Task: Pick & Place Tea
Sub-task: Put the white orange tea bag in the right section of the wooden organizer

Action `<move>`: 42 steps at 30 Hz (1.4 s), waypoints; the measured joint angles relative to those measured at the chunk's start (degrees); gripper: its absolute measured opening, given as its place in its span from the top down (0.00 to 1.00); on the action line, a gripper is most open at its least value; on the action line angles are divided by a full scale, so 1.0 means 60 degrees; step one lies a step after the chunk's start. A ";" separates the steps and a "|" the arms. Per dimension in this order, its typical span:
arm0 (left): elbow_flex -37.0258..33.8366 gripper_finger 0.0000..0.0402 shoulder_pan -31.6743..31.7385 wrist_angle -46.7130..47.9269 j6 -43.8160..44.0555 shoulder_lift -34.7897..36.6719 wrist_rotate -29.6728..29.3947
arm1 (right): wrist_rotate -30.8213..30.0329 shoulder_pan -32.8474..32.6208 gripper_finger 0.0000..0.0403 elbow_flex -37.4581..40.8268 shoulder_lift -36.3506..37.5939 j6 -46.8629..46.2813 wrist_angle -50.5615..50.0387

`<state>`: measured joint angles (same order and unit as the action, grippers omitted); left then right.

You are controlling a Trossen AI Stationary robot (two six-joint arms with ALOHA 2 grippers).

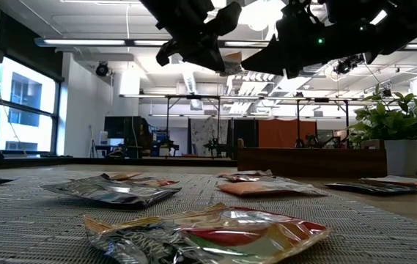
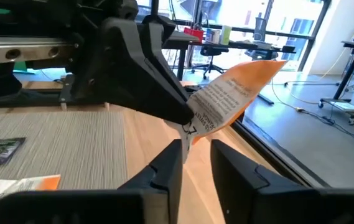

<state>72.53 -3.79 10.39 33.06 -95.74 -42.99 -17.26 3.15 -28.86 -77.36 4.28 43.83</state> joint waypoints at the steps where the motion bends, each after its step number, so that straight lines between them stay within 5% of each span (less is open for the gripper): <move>1: 0.0000 0.95 0.0000 -0.0006 0.0001 0.0000 -0.0006 | 0.0000 -0.0002 0.77 0.0000 0.0000 0.0025 -0.0013; 9: 0.0004 0.95 0.0000 -0.0482 -0.0086 0.0000 0.0000 | 0.0308 0.0002 0.70 0.0000 -0.0004 -0.0247 -0.0092; 27: 0.0015 0.95 0.0004 -0.1304 -0.0791 0.0000 0.0748 | 0.0222 0.0144 0.73 -0.0003 -0.0004 -0.0467 0.0066; 42: 0.0015 0.95 0.0004 -0.1198 -0.0846 0.0000 0.0811 | 0.0707 0.0137 0.99 0.0000 -0.0004 -0.0352 0.0062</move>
<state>72.62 -3.77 3.20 27.99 -95.74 -38.12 -13.02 3.97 -28.86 -77.38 2.17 44.21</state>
